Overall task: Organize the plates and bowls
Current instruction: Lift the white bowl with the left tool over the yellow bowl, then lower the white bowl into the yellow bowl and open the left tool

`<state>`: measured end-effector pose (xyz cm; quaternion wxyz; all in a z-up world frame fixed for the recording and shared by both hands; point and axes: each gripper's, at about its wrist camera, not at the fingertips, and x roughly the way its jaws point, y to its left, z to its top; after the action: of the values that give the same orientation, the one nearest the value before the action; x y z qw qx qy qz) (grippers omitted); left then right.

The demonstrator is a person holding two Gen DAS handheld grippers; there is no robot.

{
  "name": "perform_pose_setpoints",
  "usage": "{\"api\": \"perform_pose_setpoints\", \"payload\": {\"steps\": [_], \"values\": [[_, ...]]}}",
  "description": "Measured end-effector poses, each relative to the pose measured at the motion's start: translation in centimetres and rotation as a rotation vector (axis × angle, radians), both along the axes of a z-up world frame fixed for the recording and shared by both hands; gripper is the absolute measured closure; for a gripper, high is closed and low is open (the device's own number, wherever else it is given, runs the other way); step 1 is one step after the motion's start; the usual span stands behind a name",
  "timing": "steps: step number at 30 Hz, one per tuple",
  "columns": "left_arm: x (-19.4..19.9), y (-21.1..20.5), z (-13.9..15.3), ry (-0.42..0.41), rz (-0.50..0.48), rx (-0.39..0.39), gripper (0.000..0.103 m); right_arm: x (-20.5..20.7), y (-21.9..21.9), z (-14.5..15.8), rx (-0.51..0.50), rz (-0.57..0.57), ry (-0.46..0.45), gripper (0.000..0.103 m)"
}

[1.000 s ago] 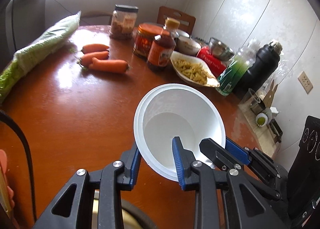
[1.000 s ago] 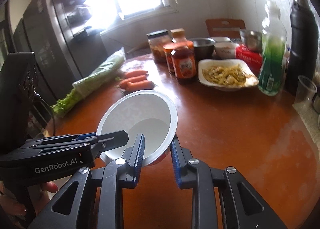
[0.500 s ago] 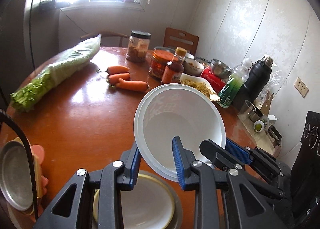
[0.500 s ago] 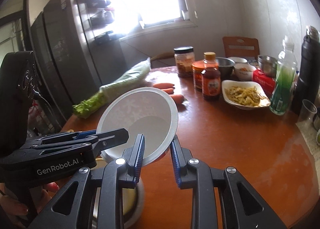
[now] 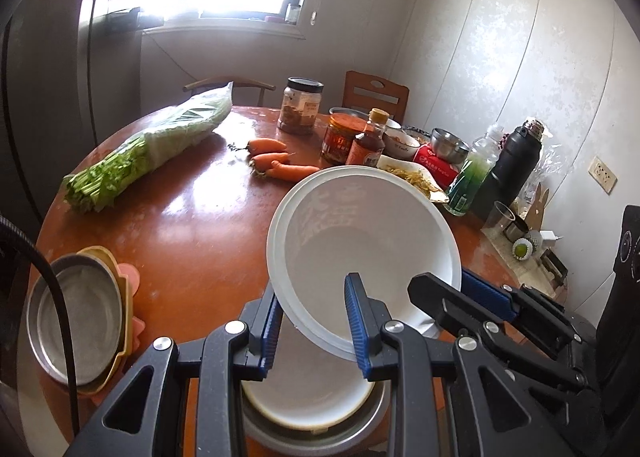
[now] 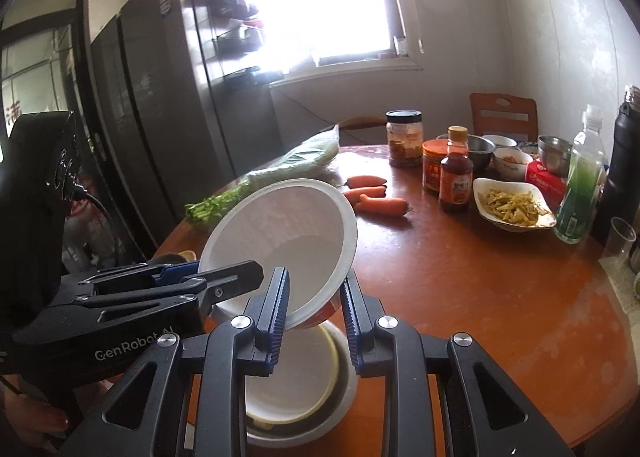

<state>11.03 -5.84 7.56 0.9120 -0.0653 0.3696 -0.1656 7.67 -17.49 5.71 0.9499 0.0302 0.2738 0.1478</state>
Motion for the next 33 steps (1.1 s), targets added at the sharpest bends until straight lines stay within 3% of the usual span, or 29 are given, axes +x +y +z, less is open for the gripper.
{"api": "perform_pose_setpoints", "payload": {"steps": [12,29,33], "values": [[-2.2,1.9,-2.3,0.036,0.021,0.019,0.073,-1.4,2.0,-2.3,-0.006,0.048,0.051,0.074],[-2.6,1.2,-6.6,0.085,0.015,0.072,0.073,-1.4,1.6,-6.5,-0.024,0.061,0.138,0.074],[-2.7,0.7,-7.3,0.083,0.014,0.102,0.073,-1.2,1.8,-7.4,-0.075,0.042,0.146,0.074]]}}
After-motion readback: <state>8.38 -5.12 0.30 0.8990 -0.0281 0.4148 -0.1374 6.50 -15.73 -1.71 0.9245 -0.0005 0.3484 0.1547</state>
